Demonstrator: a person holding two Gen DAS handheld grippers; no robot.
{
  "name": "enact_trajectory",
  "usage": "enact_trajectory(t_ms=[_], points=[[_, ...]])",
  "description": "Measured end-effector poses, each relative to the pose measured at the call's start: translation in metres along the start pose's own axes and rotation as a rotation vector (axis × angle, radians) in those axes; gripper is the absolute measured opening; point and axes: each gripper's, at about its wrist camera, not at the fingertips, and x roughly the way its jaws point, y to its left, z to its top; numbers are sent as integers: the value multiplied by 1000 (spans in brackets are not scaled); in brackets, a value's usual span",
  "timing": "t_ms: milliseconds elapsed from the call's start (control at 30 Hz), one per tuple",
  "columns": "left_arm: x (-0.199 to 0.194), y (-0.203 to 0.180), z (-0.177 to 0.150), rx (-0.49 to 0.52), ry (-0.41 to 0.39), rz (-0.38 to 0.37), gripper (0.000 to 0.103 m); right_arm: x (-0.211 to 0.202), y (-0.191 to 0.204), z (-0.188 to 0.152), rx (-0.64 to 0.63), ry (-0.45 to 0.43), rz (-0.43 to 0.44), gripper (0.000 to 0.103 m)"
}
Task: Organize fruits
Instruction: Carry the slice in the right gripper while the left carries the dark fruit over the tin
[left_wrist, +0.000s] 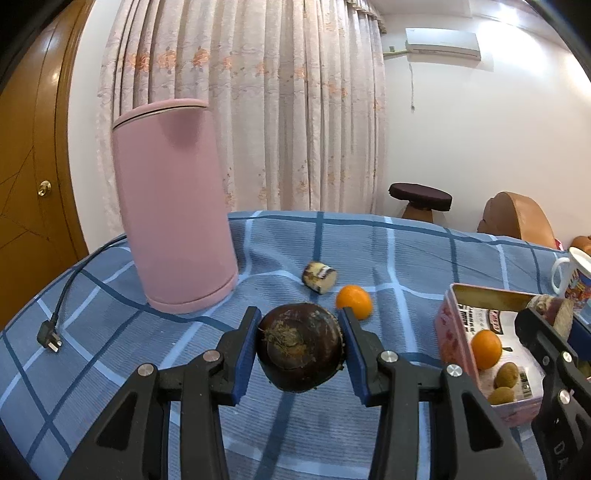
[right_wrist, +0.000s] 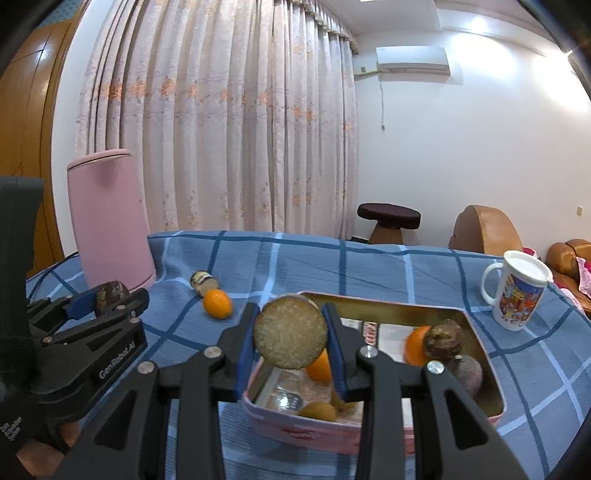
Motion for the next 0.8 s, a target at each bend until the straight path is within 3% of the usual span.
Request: enact_trajectory(t_ms=[800], points=[[-16, -68, -7, 86, -13, -72, 45, -16, -53, -3, -22, -17, -70, 37]])
